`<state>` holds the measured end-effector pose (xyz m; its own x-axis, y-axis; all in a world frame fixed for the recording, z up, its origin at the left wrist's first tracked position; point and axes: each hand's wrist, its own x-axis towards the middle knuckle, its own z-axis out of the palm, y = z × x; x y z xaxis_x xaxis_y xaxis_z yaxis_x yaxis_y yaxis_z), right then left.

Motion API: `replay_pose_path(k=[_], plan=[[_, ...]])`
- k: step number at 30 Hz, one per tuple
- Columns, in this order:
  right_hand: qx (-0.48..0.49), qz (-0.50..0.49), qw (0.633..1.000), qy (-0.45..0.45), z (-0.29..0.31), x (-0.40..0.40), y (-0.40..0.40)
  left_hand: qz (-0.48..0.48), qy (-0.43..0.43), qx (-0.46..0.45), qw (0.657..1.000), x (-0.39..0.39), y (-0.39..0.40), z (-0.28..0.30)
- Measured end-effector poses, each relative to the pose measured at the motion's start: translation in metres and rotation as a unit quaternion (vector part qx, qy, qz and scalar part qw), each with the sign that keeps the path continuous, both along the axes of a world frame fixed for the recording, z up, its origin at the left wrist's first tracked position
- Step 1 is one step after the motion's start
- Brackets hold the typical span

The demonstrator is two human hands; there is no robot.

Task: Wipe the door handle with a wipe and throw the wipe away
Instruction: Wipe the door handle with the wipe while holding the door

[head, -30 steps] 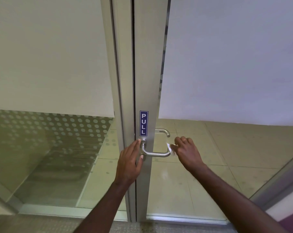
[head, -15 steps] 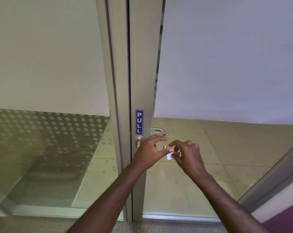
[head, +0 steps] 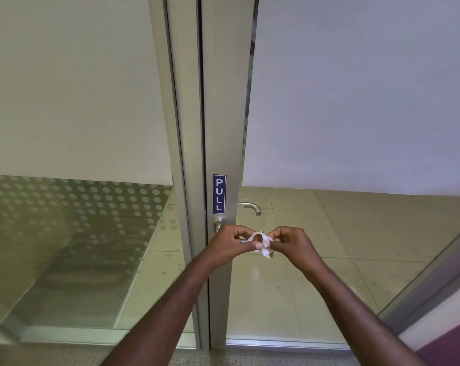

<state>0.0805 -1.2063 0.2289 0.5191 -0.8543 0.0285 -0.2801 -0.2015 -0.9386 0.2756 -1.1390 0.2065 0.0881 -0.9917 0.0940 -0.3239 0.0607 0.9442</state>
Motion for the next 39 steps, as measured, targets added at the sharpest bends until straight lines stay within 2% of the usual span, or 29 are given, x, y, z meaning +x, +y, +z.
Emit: replay_pose_path(k=[2, 6, 11, 17, 19, 22, 26, 30, 32, 34, 36, 37, 39], plan=[[0.059, 0.006, 0.998, -0.025, 0.000, -0.002, -0.002, 0.017, 0.023, 0.005, 1.000, 0.008, -0.003, -0.005], [0.121, -0.001, 0.992, -0.019, -0.008, -0.003, -0.001, 0.058, 0.040, 0.001, 0.997, 0.011, -0.006, -0.008], [0.164, -0.108, 0.978, -0.075, -0.025, 0.006, 0.002, 0.107, 0.075, 0.018, 0.991, 0.004, -0.007, -0.010], [0.009, -0.071, 0.991, -0.110, -0.030, 0.017, 0.008, 0.139, 0.073, 0.055, 0.986, 0.003, -0.009, -0.014], [-0.100, -0.104, 0.986, -0.083, -0.034, 0.021, 0.008, 0.145, 0.066, 0.059, 0.985, 0.003, -0.009, -0.015], [-0.265, -0.132, 0.955, -0.007, -0.042, 0.024, 0.011, 0.149, 0.086, 0.068, 0.983, 0.003, -0.010, -0.012], [-0.379, -0.102, 0.919, 0.038, -0.047, 0.024, 0.012, 0.132, 0.181, 0.077, 0.972, 0.004, -0.011, -0.006], [-0.441, -0.053, 0.892, 0.090, -0.048, 0.022, 0.012, 0.143, 0.130, 0.073, 0.978, 0.005, -0.009, -0.003], [-0.375, -0.030, 0.926, 0.038, -0.051, 0.021, 0.014, 0.155, 0.120, 0.070, 0.978, 0.005, -0.008, -0.006], [-0.187, -0.048, 0.978, -0.081, -0.049, 0.022, 0.018, 0.163, 0.129, 0.068, 0.976, 0.005, -0.007, -0.009], [0.002, -0.078, 0.984, -0.159, -0.046, 0.022, 0.015, 0.166, 0.146, 0.065, 0.973, 0.003, -0.005, -0.011], [0.059, -0.083, 0.980, -0.172, -0.045, 0.021, 0.012, 0.166, 0.159, 0.062, 0.971, 0.002, -0.003, -0.012], [0.106, -0.083, 0.976, -0.172, -0.047, 0.020, 0.008, 0.164, 0.190, 0.061, 0.966, -0.002, -0.001, -0.014]])
